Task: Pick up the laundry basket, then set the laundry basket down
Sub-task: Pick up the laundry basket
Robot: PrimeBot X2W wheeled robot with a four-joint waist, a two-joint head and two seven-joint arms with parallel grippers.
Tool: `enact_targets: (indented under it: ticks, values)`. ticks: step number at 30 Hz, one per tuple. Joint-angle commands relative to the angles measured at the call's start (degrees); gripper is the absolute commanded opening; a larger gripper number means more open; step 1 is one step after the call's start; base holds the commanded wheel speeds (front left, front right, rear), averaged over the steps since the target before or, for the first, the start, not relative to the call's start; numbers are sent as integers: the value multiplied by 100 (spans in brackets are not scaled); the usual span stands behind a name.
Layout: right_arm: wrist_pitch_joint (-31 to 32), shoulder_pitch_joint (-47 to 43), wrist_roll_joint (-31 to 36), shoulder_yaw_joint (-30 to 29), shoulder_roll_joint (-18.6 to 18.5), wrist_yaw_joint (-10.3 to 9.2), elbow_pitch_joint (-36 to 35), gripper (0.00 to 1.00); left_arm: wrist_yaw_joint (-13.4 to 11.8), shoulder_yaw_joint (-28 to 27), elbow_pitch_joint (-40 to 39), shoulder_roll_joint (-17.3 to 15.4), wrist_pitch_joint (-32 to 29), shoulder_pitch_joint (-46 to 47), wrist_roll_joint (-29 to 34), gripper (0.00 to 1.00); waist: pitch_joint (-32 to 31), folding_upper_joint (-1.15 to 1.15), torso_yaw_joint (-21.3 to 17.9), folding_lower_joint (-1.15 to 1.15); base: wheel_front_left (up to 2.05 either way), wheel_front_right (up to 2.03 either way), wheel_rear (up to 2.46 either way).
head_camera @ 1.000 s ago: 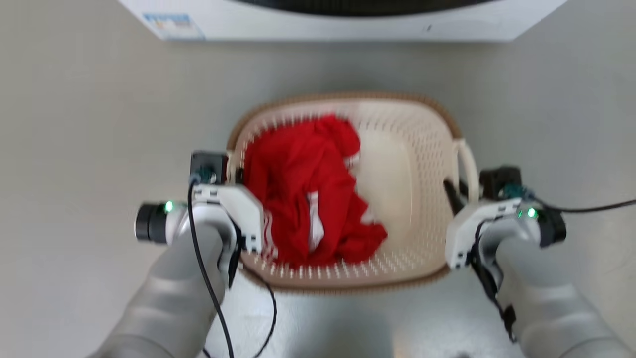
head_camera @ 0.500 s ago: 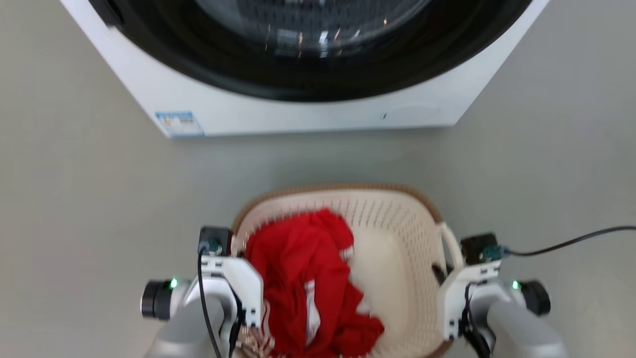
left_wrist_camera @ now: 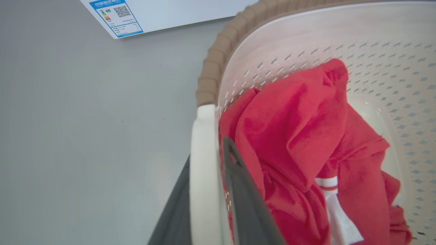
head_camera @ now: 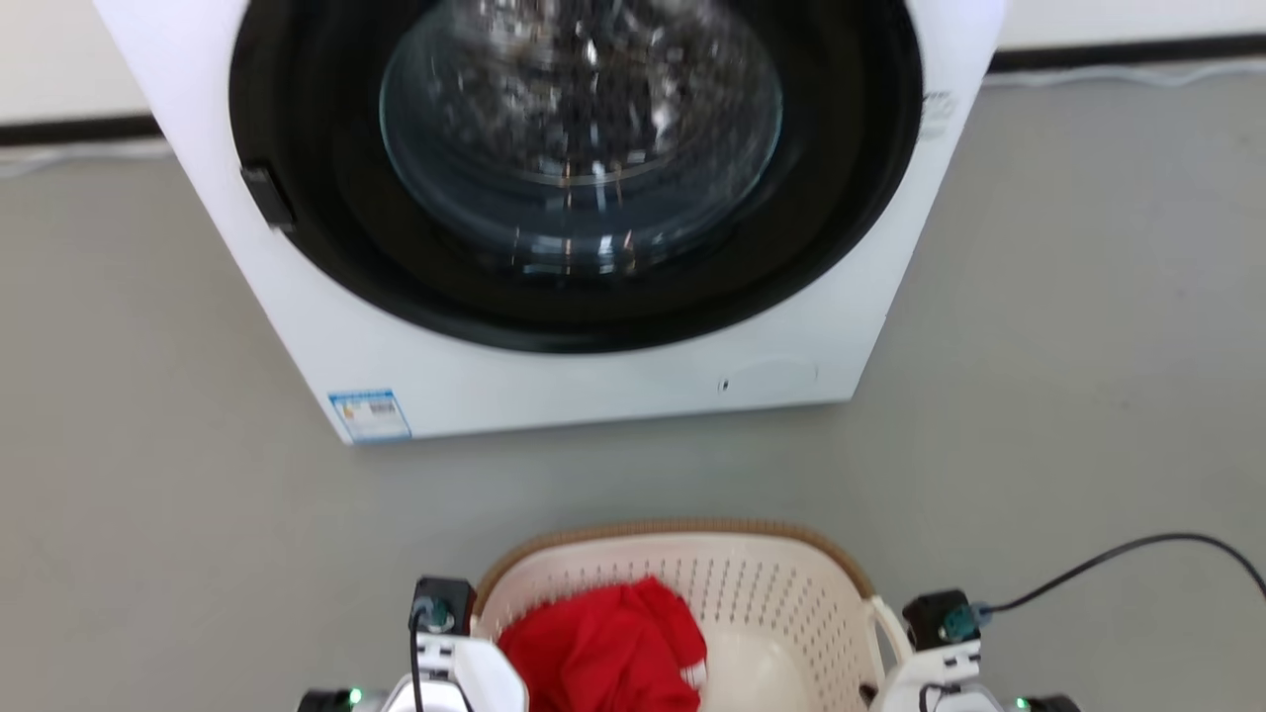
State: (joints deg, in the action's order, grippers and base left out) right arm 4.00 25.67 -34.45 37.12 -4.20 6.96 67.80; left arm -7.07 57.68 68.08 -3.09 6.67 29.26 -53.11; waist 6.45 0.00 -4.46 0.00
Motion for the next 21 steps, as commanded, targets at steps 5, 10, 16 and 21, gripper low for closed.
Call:
enact_targets:
  ticks: [5, 10, 16, 21]
  values:
    - [123, -203, -111, 320, 133, 53, -104, 0, 48, 116, -205, 22, -40, -70, -144, 0, -476, 0, -114, 0, 0, 0, 0]
    - [163, -261, -231, 424, 133, 53, -156, 0, 18, 271, -257, 22, -53, -69, -262, 0, -540, 0, -151, 0, 0, 0, 0]
    - [194, -303, -362, 570, 133, 53, -174, 0, -8, 448, -260, 22, -26, -66, -430, 0, -578, 0, -177, 0, 0, 0, 0]
    - [165, -255, -419, 619, 133, 53, -134, 0, -32, 545, -234, 22, -6, -53, -553, 0, -606, 0, -159, 0, 0, 0, 0]
